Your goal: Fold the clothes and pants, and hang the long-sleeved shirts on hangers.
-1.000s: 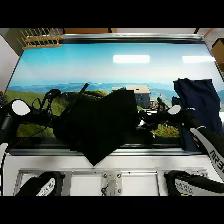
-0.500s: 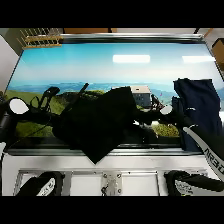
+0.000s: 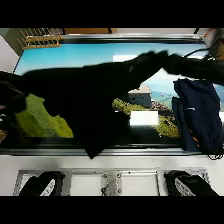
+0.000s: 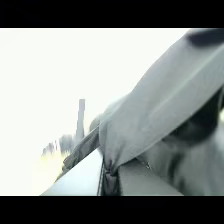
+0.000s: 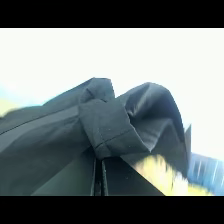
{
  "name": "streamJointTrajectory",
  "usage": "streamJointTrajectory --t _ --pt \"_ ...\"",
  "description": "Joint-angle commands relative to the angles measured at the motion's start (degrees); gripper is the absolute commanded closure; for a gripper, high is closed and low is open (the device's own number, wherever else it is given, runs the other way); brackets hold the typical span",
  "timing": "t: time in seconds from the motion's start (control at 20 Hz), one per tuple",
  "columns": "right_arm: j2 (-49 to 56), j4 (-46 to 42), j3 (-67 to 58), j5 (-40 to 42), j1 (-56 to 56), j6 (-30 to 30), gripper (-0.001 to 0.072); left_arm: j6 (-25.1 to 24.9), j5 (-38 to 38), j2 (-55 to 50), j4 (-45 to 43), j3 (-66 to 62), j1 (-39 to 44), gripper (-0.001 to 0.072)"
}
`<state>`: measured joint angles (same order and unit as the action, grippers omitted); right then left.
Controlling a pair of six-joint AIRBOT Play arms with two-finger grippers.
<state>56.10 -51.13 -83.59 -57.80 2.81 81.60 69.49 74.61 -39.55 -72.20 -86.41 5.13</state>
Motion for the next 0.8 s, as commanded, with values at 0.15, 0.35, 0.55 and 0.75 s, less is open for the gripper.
streamJointTrajectory --t 0.15,0.35,0.55,0.75 --pt "-13.4 -1.0 -11.4 1.7 -0.5 0.3 0.07 12.0 -4.5 7.5 0.2 -13.1 12.4 0.0689" --pt "-16.1 -1.2 -11.5 6.1 -0.6 0.2 0.0701 17.0 -2.0 5.2 0.2 -18.0 16.6 0.0689" --pt "-14.0 -1.2 -13.8 7.0 -0.5 0.3 0.0701 23.9 10.2 -1.6 -0.2 -23.0 17.1 0.0689" --pt "-5.3 -1.2 -15.2 6.7 -0.5 2.9 0.0701 31.1 23.0 -10.8 -7.8 -22.0 17.1 0.0689"
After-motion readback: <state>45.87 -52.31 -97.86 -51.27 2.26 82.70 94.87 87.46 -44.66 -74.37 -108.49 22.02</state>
